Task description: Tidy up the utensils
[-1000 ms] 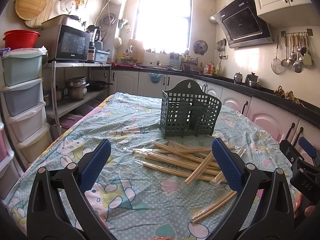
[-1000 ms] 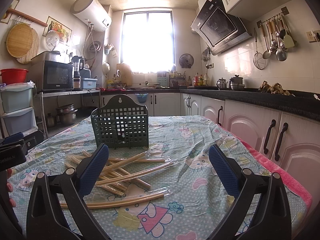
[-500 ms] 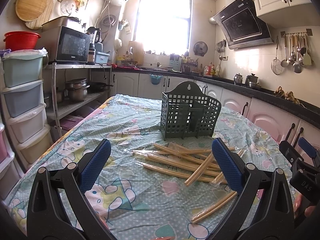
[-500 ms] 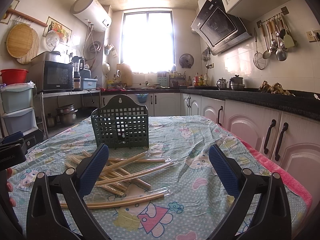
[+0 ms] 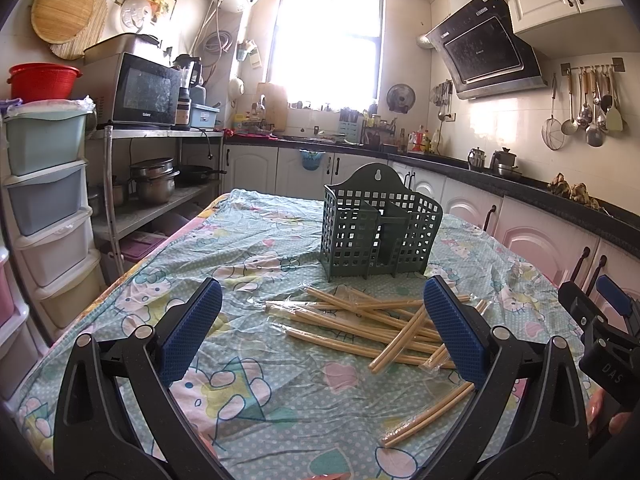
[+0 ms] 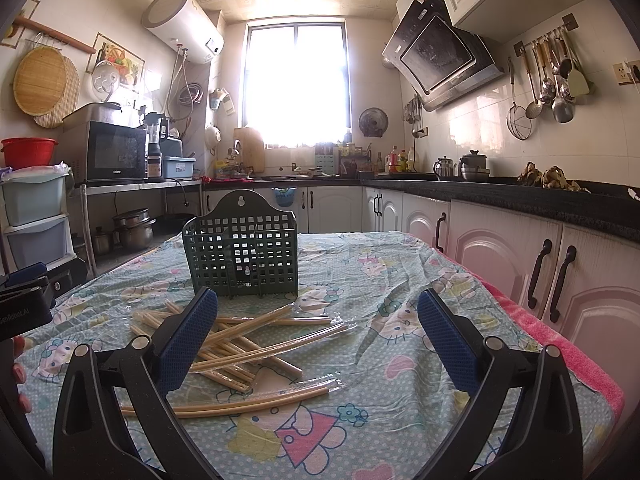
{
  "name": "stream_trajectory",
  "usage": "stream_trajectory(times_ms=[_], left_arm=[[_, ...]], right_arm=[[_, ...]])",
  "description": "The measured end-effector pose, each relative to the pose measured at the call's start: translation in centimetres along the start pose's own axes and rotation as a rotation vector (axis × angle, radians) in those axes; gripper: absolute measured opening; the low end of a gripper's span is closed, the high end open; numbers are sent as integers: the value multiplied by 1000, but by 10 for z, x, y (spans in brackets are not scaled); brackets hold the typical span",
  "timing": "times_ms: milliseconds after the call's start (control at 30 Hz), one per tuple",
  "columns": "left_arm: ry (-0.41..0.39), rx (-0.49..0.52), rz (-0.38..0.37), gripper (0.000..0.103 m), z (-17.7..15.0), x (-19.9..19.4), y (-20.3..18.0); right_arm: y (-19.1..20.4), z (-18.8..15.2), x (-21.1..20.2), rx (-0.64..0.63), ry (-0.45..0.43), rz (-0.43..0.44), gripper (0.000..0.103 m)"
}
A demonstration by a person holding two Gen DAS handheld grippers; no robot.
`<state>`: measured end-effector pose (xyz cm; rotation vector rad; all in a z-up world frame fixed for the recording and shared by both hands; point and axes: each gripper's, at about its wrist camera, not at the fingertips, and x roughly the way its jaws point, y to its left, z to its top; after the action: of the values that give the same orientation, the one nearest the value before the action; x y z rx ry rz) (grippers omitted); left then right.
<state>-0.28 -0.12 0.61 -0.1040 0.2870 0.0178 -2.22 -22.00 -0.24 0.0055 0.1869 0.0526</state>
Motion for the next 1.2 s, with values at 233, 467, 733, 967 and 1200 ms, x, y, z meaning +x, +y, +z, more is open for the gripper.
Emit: stream_trajectory(times_ms=[233,467,733,967,1200], left_arm=[[0,0,1,93,1,1,0],[1,6,4,93,2,1,0],[-10,9,28,93,5,1,5],[7,-33,70,93,14,8,24],[99,-76,96,93,31,25,56]], right_arm=[[0,0,0,0,0,0,97],[3,0,3,-14,14,11,97],[4,6,15,-7,80,31,97],[10,14,29,-48,126,69,97],[24,31,51,-87,185,125,97]])
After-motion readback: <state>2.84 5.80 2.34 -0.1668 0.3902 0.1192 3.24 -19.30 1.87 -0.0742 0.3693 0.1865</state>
